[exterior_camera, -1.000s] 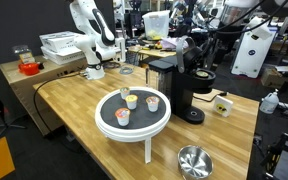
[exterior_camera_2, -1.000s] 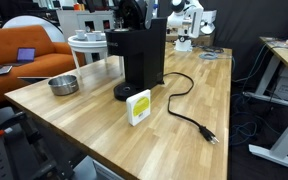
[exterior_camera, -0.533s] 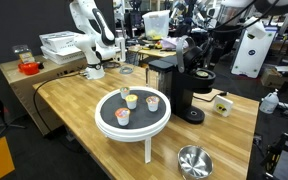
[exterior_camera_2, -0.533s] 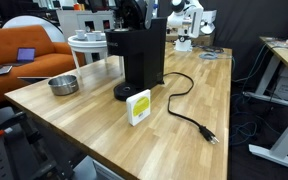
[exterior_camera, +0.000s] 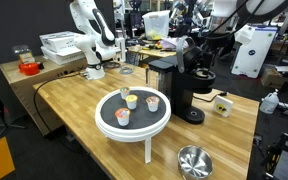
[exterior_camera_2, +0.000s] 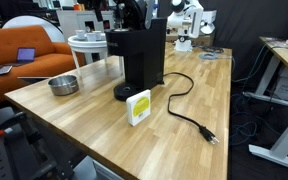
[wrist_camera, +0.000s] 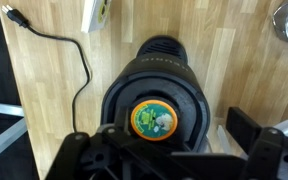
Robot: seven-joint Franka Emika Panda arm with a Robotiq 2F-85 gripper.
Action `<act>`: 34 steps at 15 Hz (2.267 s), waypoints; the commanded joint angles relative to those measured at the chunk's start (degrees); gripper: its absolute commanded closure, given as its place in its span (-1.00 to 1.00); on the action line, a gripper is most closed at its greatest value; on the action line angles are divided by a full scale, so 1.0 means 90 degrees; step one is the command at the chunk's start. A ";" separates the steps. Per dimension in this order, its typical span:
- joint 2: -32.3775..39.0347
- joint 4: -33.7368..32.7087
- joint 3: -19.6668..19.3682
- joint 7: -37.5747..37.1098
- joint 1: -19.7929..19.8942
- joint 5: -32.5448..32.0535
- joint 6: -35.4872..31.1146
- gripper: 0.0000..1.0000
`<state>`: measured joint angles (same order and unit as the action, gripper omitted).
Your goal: Open the coffee maker, take out the cup and put it in the pot
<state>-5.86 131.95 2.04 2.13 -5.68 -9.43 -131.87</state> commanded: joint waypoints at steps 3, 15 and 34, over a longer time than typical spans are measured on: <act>0.0067 -0.0131 0.0082 -0.0275 0.0117 0.0015 0.0056 -1.00; 0.0170 -0.0282 0.0071 -0.0423 0.0152 -0.0031 0.0104 -1.00; 0.1014 -0.0886 0.0026 -0.1025 0.0215 0.0315 0.0259 -1.00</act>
<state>2.88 124.81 2.07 -6.65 -4.15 -8.01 -131.10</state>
